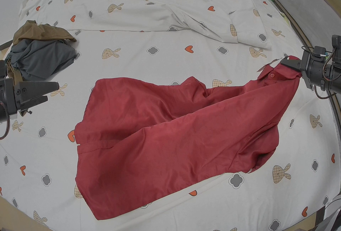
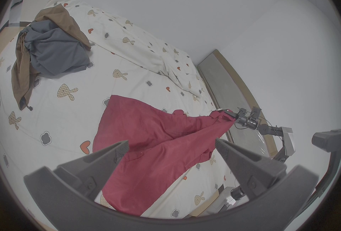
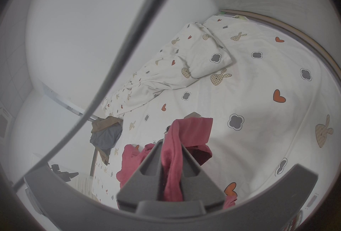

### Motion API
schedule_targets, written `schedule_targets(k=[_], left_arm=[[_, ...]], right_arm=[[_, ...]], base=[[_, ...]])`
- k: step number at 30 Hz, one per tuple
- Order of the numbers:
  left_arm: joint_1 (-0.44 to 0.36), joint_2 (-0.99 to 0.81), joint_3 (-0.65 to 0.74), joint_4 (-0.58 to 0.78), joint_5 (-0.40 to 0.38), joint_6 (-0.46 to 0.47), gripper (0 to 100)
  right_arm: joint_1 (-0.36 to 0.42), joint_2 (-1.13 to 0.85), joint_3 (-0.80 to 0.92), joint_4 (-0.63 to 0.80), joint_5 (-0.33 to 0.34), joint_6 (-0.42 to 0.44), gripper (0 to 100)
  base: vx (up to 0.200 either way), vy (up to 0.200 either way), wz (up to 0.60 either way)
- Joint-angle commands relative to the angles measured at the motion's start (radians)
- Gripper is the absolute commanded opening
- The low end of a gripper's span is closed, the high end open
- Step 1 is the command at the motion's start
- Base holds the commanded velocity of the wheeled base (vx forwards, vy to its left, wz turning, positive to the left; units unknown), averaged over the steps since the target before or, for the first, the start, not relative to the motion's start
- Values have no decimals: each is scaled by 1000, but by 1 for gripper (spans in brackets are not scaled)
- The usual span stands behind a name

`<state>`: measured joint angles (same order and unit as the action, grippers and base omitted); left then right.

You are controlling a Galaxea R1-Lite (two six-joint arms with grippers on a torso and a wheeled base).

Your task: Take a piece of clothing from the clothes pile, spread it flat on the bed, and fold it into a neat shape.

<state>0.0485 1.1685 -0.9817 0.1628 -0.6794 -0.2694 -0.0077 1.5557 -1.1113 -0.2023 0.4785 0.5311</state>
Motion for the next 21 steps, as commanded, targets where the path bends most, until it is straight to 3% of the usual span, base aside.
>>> schedule_targets(k=[1, 2, 8, 14, 15, 19, 21], left_arm=[[1, 7, 6, -6, 0, -1, 100], [1, 7, 8, -6, 0, -1, 100], [1, 8, 8, -6, 0, -1, 100], [1, 7, 8, -6, 0, 1, 100], [1, 8, 8, -6, 0, 1, 100], [1, 8, 8, -6, 0, 1, 100], [1, 8, 8, -6, 0, 2, 100]], right_arm=[[-14, 40, -2, 1, 0, -2, 0], [-12, 40, 1, 1, 2, -2, 100], [-17, -3, 21, 8, -1, -5, 100], [-61, -91, 50, 20, -1, -65, 100], [-115, -141, 54, 98, -1, -201, 100], [-135, -160, 33, 224, 0, -341, 100], [-124, -152, 31, 221, 6, -353, 100]], base=[[0, 0, 0], [0, 0, 0], [0, 0, 0], [0, 0, 0], [0, 0, 0], [0, 0, 0], [0, 0, 0]])
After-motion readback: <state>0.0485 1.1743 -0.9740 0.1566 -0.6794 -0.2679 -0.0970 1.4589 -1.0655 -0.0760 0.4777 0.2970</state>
